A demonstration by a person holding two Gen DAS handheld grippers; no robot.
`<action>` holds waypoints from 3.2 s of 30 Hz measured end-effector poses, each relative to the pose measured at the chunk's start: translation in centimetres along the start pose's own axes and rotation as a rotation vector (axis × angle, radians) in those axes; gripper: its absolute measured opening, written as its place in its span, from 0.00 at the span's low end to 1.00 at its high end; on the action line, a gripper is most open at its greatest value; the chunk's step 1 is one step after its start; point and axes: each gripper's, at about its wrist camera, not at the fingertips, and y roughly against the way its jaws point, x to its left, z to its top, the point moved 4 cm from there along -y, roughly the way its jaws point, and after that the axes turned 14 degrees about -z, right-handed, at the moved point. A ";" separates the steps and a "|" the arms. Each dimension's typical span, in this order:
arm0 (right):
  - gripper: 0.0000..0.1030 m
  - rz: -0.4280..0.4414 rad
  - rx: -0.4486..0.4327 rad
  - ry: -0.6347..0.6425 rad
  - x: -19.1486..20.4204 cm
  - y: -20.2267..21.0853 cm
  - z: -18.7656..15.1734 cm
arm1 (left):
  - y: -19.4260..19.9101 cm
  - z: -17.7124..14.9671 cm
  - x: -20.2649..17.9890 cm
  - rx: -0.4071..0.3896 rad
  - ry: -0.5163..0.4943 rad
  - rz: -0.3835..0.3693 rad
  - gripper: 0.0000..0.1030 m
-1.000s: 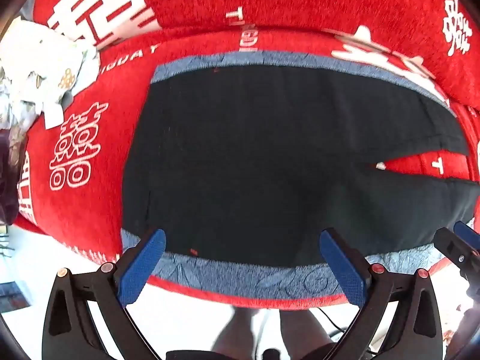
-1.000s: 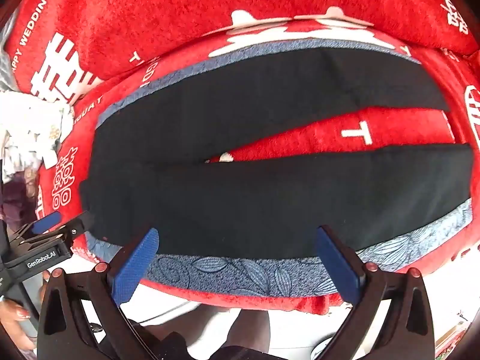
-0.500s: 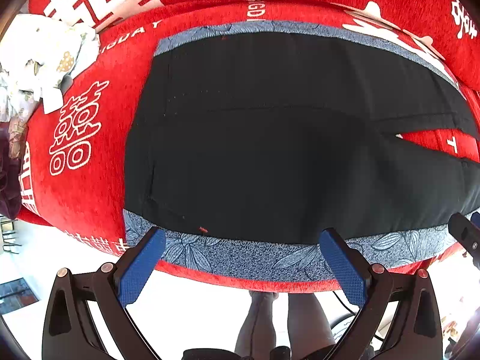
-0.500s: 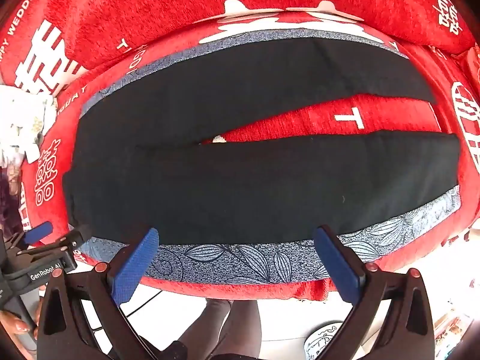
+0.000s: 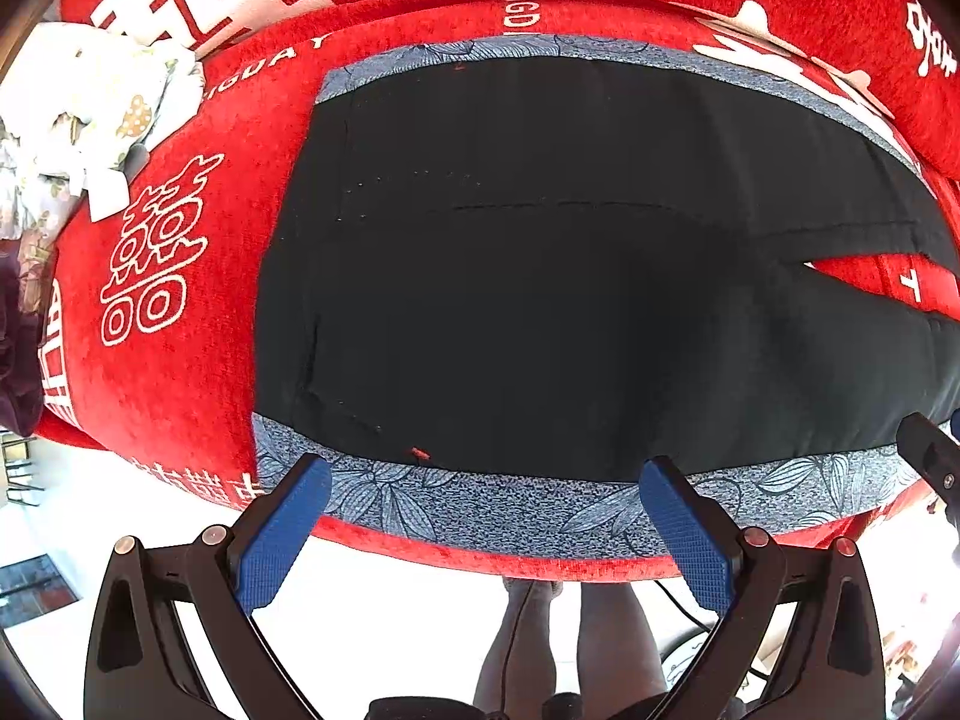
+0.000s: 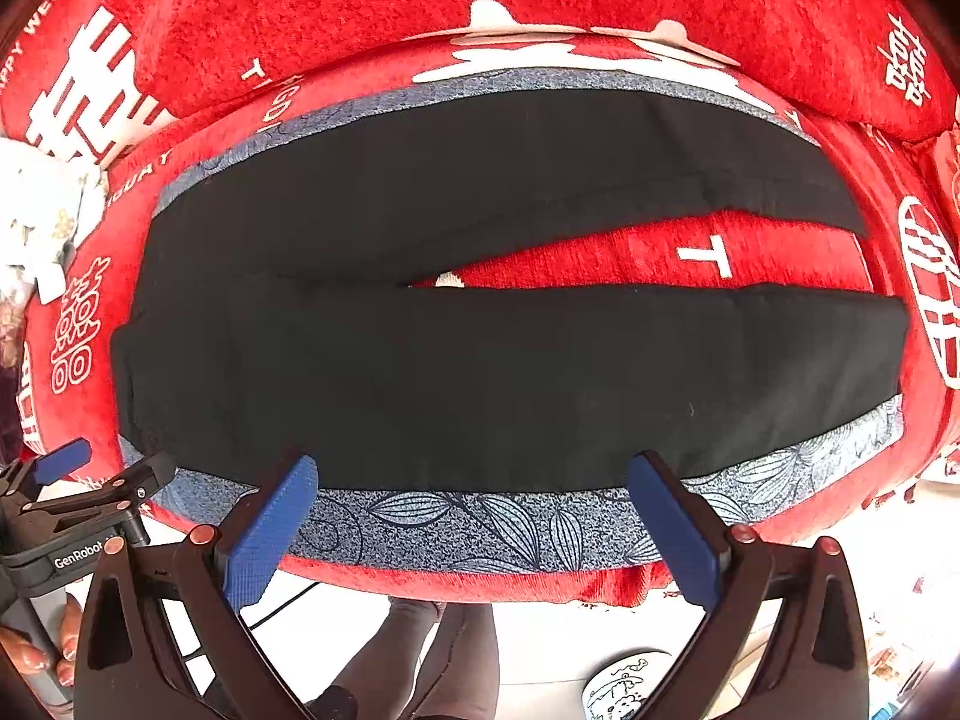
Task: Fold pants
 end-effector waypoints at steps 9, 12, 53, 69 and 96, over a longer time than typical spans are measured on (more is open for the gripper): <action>1.00 -0.014 0.000 0.012 0.2 -0.3 0.1 | 0.1 0.2 0.3 -0.005 0.003 0.010 1.00; 1.00 -0.015 0.003 0.014 0.1 -0.4 0.1 | 0.0 0.2 0.1 -0.004 -0.004 0.015 1.00; 1.00 -0.030 0.019 0.032 0.7 -2.1 -0.3 | -1.1 -0.4 0.4 0.005 -0.002 0.030 1.00; 1.00 -0.030 0.026 0.036 1.3 -2.5 -0.9 | -1.5 -1.6 1.7 -0.003 0.024 0.030 1.00; 0.98 0.266 0.030 -0.038 2.2 -1.6 -2.1 | 0.3 -2.5 5.4 -0.122 0.076 -0.327 1.00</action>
